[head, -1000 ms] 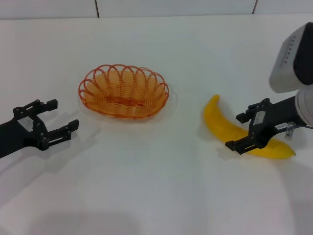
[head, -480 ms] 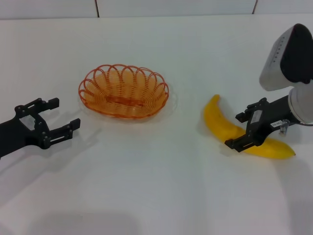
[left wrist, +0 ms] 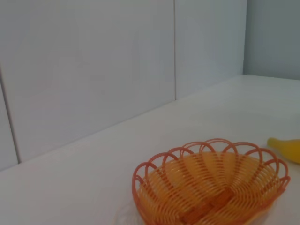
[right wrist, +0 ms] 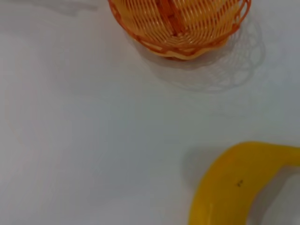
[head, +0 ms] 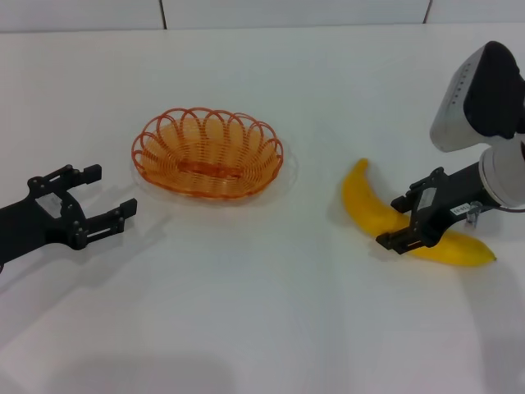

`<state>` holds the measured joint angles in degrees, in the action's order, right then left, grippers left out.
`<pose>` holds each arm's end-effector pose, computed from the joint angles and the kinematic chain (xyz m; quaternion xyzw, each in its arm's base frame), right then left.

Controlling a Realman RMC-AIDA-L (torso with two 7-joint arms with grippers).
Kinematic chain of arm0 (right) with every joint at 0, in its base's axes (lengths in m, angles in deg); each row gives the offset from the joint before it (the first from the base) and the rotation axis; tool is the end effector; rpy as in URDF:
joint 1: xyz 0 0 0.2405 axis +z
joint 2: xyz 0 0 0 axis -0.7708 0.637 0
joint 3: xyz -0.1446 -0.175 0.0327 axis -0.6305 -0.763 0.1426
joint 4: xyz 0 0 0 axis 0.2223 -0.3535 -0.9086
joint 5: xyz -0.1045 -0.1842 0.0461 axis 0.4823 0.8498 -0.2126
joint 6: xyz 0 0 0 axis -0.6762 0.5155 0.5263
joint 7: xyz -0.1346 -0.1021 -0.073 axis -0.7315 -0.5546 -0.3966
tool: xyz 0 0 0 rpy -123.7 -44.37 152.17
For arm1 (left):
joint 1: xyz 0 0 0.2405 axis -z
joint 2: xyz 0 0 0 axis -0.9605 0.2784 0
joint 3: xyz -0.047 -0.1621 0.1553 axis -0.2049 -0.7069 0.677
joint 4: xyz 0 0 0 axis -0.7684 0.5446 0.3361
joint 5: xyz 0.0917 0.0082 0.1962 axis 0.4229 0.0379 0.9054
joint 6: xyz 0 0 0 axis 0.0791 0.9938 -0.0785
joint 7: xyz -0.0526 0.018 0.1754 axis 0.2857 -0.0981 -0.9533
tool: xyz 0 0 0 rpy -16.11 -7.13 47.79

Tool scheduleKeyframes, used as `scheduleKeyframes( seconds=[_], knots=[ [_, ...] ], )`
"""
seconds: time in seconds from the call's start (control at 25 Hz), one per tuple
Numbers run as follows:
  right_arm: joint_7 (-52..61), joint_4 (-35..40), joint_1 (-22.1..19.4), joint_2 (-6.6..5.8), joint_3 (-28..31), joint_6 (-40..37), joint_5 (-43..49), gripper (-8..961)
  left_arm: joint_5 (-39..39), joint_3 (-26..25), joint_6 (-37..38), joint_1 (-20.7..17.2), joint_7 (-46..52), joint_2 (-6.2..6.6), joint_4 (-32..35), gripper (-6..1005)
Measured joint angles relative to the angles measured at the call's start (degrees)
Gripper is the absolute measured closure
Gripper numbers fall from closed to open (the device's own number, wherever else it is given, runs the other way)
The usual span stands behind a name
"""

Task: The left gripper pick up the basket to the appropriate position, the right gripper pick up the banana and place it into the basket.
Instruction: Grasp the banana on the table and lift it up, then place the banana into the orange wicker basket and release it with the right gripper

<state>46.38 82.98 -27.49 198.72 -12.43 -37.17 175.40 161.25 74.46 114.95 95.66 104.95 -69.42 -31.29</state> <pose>0.2420 0.3364 -0.0266 -0.9499 0.2348 -0.1414 0.1500 -0.2998 0.3327 -0.0242 -0.9223 -0.1629 -0.1953 0.2912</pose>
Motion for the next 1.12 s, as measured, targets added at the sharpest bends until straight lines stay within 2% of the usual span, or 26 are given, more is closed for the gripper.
scheduleKeyframes(
  seconds=[0.44,0.6,0.8,1.0,1.12],
  knots=[
    [0.14,0.34,0.00,-0.11,0.32,-0.88,-0.02,475,0.01,-0.03,0.02,-0.15,0.02,0.00,0.00,181],
    [0.16,2.51,-0.18,-0.11,0.97,-1.63,-0.24,474,-0.25,-0.07,0.02,-0.36,0.02,0.03,0.00,181],
    [0.93,10.98,-2.01,0.16,3.67,-4.62,-1.25,473,-0.60,-0.08,0.02,-0.39,-0.09,0.06,0.00,180],
    [-0.38,15.49,-3.09,0.25,3.01,-3.35,-7.26,472,-0.61,-0.08,0.02,-0.36,-0.11,0.08,0.00,180],
    [-1.89,15.46,-2.46,0.22,0.76,0.83,-9.81,472,-0.62,0.11,0.02,-0.19,-0.12,0.07,0.00,180]
  ],
)
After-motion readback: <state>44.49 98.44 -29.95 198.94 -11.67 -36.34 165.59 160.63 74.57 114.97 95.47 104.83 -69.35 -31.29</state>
